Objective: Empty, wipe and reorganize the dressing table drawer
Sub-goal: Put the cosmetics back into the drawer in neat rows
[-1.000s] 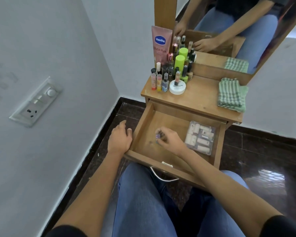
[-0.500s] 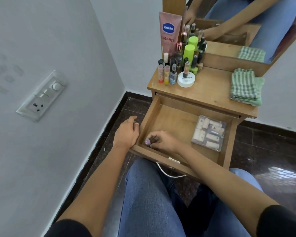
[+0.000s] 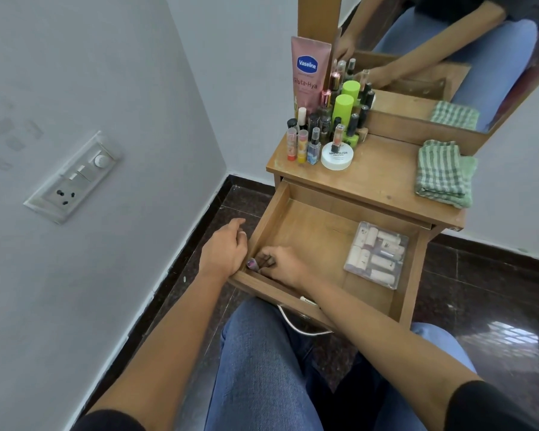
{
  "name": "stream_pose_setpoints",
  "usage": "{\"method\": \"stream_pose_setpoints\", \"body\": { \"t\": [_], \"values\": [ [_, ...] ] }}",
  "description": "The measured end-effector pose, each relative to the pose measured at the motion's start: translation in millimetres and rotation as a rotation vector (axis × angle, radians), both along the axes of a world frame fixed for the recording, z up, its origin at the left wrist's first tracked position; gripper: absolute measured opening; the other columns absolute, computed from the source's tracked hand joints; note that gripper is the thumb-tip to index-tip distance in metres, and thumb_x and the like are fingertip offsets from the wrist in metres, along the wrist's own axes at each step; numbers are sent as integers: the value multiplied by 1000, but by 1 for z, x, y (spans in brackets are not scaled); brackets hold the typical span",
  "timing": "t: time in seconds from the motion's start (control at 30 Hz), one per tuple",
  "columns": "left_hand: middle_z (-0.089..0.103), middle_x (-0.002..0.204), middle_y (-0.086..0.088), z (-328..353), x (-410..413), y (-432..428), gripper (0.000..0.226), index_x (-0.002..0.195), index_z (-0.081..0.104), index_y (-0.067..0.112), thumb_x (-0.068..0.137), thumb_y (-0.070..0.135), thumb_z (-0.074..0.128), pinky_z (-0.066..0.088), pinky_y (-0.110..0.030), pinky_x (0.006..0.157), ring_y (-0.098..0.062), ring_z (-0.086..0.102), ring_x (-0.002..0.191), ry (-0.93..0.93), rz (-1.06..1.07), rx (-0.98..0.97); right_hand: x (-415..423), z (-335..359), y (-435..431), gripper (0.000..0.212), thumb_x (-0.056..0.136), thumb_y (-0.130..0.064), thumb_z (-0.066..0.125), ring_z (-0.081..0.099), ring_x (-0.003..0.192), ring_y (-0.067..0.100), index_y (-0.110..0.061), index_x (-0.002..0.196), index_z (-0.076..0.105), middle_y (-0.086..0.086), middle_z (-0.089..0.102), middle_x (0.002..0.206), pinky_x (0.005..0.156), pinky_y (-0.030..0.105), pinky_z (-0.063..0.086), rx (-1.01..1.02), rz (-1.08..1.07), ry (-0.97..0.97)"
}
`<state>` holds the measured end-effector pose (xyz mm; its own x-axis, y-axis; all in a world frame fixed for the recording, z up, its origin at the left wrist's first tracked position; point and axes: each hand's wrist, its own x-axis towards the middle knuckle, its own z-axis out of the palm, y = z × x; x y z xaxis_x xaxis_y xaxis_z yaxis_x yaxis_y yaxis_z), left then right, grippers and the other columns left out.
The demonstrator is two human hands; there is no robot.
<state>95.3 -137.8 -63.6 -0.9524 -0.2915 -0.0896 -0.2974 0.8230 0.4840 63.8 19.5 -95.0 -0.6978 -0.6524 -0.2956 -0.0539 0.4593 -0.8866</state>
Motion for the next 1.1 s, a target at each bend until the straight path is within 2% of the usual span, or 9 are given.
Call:
{"method": "stream_pose_setpoints", "body": {
  "t": [0.23,0.4,0.5,0.57,0.63,0.73,0.83,0.93,1.1],
  "values": [
    [67,116,-3,-2,-1,-1,39,138,48,25,101,28,36,51,-40,84,-20,63,95,9,8,-8,-1,3,-2,10,86,-6,66,56,73,-1,-9,94,60,-8,59,79,68,3,43,51,41,125],
    [69,107,-5,-1,-1,0,39,139,48,25,102,29,36,51,-37,77,-18,61,82,2,14,-18,-7,2,9,21,86,1,63,61,87,14,-12,102,58,4,62,94,84,33,55,140,50,192],
    [66,116,-2,0,0,0,38,138,48,25,102,29,36,51,-39,84,-20,63,96,3,15,-8,-24,29,28,18,91,-9,60,64,81,9,-15,108,60,0,66,101,75,25,56,98,-179,393],
    [65,119,-1,1,-1,0,38,138,48,25,102,29,35,50,-39,86,-19,61,101,7,8,6,-48,62,37,18,92,-14,59,60,79,5,-17,110,62,-6,63,103,72,19,52,42,-386,616],
    [66,117,0,2,-1,1,38,138,49,26,102,30,35,51,-39,86,-18,62,99,2,7,9,-77,91,40,21,92,-18,59,56,83,9,-15,112,62,-4,62,105,73,23,50,18,-507,852],
    [67,114,1,3,-2,3,38,137,49,26,102,30,36,51,-39,85,-17,63,95,-1,13,8,-113,123,40,22,92,-22,59,50,99,19,-12,111,64,1,65,104,76,25,41,96,-559,1125],
    [68,108,0,4,-3,3,37,137,48,27,102,31,36,53,-40,83,-16,63,88,-6,13,1,-134,138,37,24,86,-18,63,49,96,27,-7,107,66,6,67,100,79,32,39,203,-500,1266],
    [68,109,0,4,-3,3,37,137,48,27,102,31,36,53,-39,82,-16,63,88,-7,13,3,-146,139,30,26,85,-19,59,48,98,28,-5,107,65,8,67,102,81,35,39,323,-419,1262],
    [67,114,0,4,-2,3,38,137,48,27,102,31,36,53,-40,83,-16,63,91,-7,7,6,-151,133,23,35,91,-23,53,40,119,31,-2,117,61,10,56,123,94,38,34,538,-332,1220]
  ]
}}
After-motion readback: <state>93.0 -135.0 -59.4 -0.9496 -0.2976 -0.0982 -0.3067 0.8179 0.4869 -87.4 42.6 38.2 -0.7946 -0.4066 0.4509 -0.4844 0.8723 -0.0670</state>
